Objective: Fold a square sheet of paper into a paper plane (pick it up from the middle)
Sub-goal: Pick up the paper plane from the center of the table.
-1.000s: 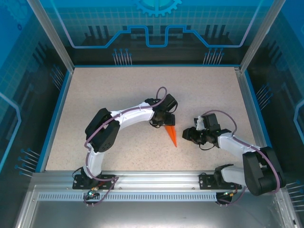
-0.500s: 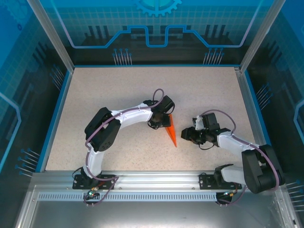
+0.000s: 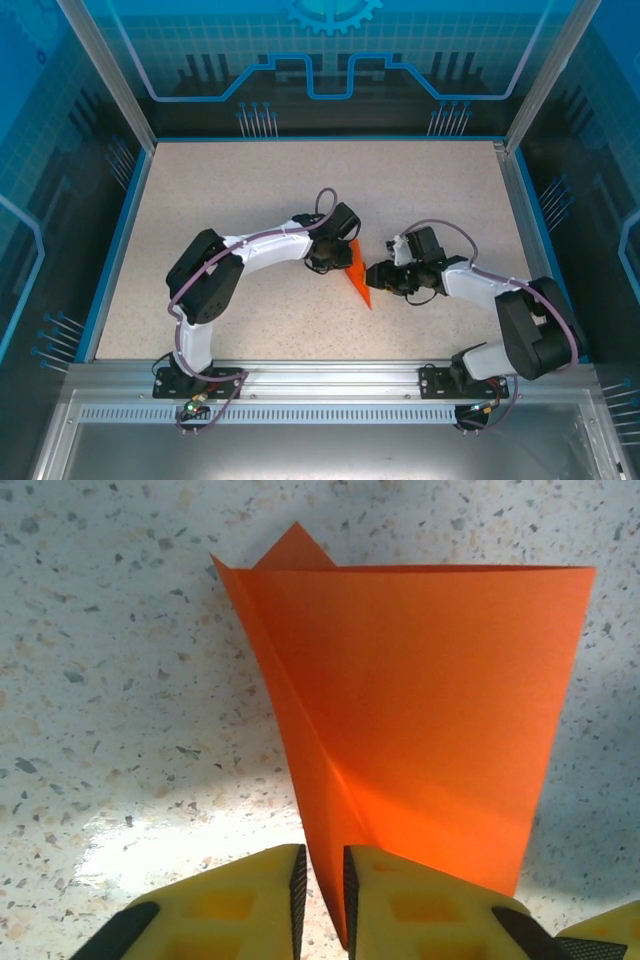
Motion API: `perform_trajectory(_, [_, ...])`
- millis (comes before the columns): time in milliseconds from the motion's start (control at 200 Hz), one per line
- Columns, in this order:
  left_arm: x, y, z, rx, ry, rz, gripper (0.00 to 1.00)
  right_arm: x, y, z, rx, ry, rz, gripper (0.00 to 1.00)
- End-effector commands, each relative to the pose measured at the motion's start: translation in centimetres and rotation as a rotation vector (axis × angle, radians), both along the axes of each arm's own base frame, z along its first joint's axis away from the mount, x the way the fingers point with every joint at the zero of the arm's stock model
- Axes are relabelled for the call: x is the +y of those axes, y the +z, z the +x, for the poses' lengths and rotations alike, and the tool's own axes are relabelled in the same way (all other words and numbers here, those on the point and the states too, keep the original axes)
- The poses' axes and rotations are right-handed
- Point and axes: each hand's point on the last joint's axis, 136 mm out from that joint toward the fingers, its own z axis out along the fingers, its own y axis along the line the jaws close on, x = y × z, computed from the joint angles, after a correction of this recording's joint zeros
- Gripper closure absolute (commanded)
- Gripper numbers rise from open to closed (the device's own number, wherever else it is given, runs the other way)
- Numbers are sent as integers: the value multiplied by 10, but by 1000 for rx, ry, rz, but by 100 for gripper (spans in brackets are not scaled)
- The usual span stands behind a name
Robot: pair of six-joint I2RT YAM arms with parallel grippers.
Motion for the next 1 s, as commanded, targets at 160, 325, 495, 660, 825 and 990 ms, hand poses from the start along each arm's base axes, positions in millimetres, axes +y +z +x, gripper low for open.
perform_trajectory(160, [5, 12, -2, -16, -10, -26, 82, 17, -7, 12, -5, 64, -11, 51])
perform_trajectory(325, [7, 11, -2, -19, -14, -27, 82, 25, -8, 12, -5, 94, -16, 51])
perform_trajectory(495, [8, 11, -1, -19, -11, -26, 82, 29, -9, 10, -14, 114, -34, 57])
perform_trajectory(660, [9, 12, -1, -21, -5, -33, 82, 29, -15, 7, -13, 132, -85, 65])
perform_trajectory(825, [10, 14, -1, -27, -8, -36, 82, 29, -21, 6, -22, 158, -169, 71])
perform_trajectory(990, [12, 14, -5, -28, -4, -43, 82, 26, -26, 5, -39, 180, -281, 74])
